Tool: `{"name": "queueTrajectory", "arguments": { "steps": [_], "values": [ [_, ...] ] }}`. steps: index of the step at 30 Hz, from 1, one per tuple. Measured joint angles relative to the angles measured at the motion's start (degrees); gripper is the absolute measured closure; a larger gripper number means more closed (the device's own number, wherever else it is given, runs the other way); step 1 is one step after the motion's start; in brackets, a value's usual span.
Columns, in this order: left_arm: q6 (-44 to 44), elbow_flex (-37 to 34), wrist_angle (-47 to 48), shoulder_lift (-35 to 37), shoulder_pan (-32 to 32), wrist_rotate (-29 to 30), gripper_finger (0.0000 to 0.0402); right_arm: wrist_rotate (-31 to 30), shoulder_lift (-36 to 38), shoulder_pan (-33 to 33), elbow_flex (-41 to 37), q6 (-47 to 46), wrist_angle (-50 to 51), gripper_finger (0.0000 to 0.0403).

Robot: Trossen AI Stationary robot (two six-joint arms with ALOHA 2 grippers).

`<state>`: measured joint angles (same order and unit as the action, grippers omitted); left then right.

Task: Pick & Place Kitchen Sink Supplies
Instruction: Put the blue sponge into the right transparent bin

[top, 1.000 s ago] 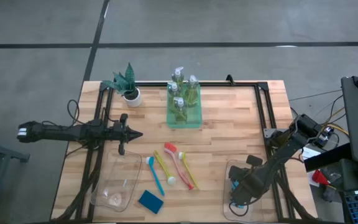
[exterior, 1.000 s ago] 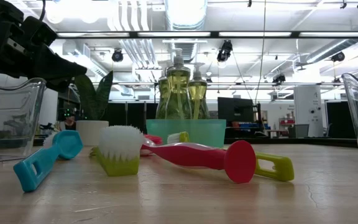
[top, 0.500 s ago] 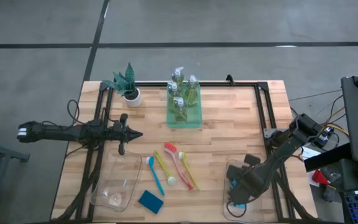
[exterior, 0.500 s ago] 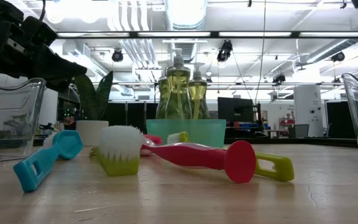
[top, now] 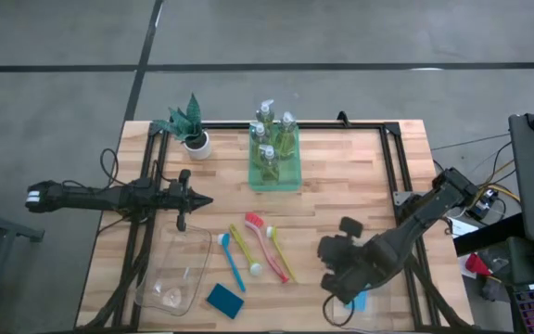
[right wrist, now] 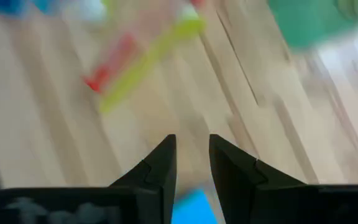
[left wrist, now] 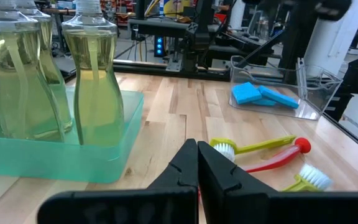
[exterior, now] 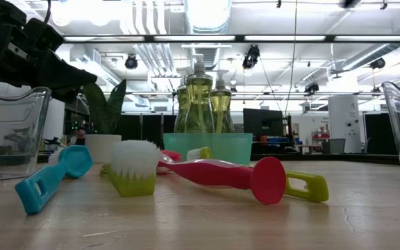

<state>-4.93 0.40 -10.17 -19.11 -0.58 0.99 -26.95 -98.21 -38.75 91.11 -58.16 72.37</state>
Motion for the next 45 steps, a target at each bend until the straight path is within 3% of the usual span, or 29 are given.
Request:
{"name": "queueTrajectory", "arguments": {
  "steps": [10,14,17,22,30,36,45],
  "values": [
    [0.00,0.00,-0.01,0.00,-0.04,0.00,0.0401,-0.46,-0.23,1.47,0.84,27.24,-37.45,0.0321],
    [0.00,0.00,-0.01,0.00,-0.04,-0.01,0.0401,-0.37,-1.67,1.56,0.87,32.30,-45.58,0.0307],
    [0.00,0.01,0.00,0.00,-0.04,-0.01,0.0401,-3.27,-4.34,2.05,1.55,34.03,-46.20,0.0283],
    [0.00,0.00,0.00,0.00,-0.04,-0.02,0.0401,-2.71,-10.70,3.35,4.12,36.86,-47.28,0.0226],
    [0.00,0.02,-0.02,-0.07,-0.04,-0.01,0.0401,-1.44,-22.85,3.90,16.50,42.34,-47.64,0.0142],
    [0.00,0.02,-0.02,-0.07,-0.04,0.00,0.0401,-1.43,-31.65,4.09,28.51,44.24,-43.65,0.0125],
    [0.00,0.00,0.00,-0.13,-0.02,-0.02,0.0401,-1.54,-43.26,4.41,41.33,43.03,-37.09,0.0139]
  ]
}}
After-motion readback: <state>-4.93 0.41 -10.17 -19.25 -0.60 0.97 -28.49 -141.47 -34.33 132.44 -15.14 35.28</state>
